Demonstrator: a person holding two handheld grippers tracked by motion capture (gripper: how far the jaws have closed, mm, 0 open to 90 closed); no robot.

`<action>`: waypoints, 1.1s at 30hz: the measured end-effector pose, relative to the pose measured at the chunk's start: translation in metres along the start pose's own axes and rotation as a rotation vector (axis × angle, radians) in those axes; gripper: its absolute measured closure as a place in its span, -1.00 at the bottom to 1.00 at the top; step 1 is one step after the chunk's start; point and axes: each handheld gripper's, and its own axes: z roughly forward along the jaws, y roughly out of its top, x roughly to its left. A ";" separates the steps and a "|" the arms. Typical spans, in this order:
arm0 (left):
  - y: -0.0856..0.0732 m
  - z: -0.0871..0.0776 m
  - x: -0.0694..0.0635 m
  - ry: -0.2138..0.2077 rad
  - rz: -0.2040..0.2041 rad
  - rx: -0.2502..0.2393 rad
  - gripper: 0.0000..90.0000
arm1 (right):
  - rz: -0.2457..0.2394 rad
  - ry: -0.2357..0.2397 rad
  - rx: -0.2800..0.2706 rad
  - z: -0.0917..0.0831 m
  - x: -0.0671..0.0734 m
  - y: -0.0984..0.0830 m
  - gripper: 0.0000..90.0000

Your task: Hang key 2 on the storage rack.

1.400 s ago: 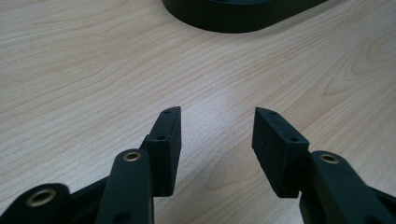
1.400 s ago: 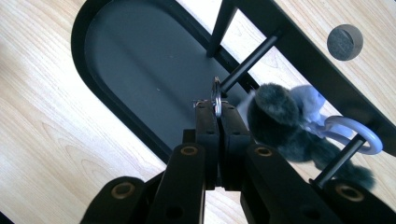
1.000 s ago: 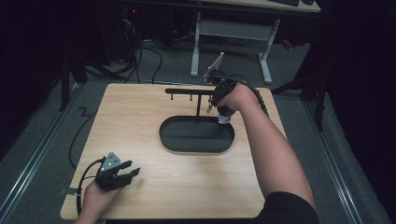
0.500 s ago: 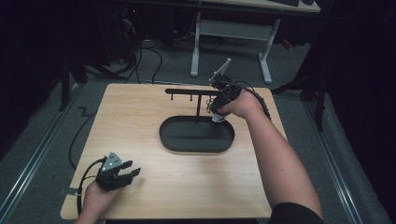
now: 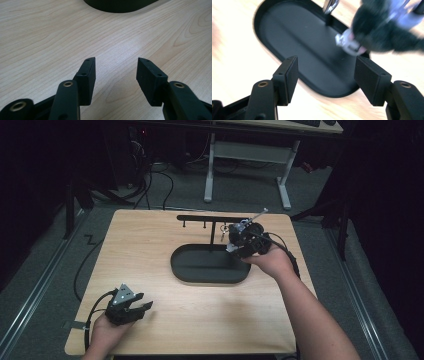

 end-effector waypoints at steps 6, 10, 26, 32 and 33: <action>0.000 0.000 -0.001 -0.003 0.009 0.002 0.08 | -0.024 -0.009 -0.115 0.009 0.020 -0.047 -0.24; 0.000 0.001 -0.003 -0.003 0.012 -0.002 0.07 | 0.007 -0.023 -0.183 0.019 0.027 -0.078 -0.23; -0.003 0.002 -0.007 -0.008 0.020 0.000 0.03 | 0.159 -0.064 -0.292 0.048 0.027 -0.182 -0.26; -0.004 0.004 -0.010 -0.011 0.030 0.000 0.01 | 0.199 -0.109 -0.404 0.041 0.031 -0.212 -0.30; -0.003 0.004 -0.010 -0.011 0.029 0.001 0.00 | 0.211 -0.098 -0.415 0.040 0.031 -0.216 -0.30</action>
